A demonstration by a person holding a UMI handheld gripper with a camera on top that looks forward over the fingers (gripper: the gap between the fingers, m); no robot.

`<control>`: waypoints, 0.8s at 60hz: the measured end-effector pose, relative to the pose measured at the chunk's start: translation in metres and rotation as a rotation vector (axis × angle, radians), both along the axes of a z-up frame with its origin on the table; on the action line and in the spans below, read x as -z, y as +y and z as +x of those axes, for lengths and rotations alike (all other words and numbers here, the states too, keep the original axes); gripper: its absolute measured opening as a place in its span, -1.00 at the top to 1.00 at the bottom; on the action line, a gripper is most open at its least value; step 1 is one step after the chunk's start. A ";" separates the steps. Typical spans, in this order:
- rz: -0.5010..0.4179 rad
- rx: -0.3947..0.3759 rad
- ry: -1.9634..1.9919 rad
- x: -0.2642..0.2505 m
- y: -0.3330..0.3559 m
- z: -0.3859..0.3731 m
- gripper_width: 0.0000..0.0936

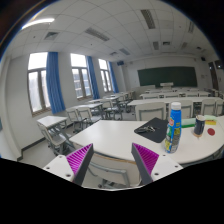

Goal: Pour water

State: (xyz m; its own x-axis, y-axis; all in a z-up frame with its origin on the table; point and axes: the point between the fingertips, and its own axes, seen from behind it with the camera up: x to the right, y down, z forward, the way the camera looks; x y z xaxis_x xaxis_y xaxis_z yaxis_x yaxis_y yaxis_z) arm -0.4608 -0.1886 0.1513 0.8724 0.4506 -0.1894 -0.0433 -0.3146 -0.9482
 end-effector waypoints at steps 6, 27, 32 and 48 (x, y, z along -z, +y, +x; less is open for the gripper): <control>0.006 0.011 -0.008 0.000 0.002 0.009 -0.77; 0.047 0.162 -0.065 0.001 0.028 0.075 -0.76; 0.060 0.234 -0.094 0.004 0.045 0.102 -0.77; 0.099 0.396 -0.161 0.019 0.151 0.191 -0.76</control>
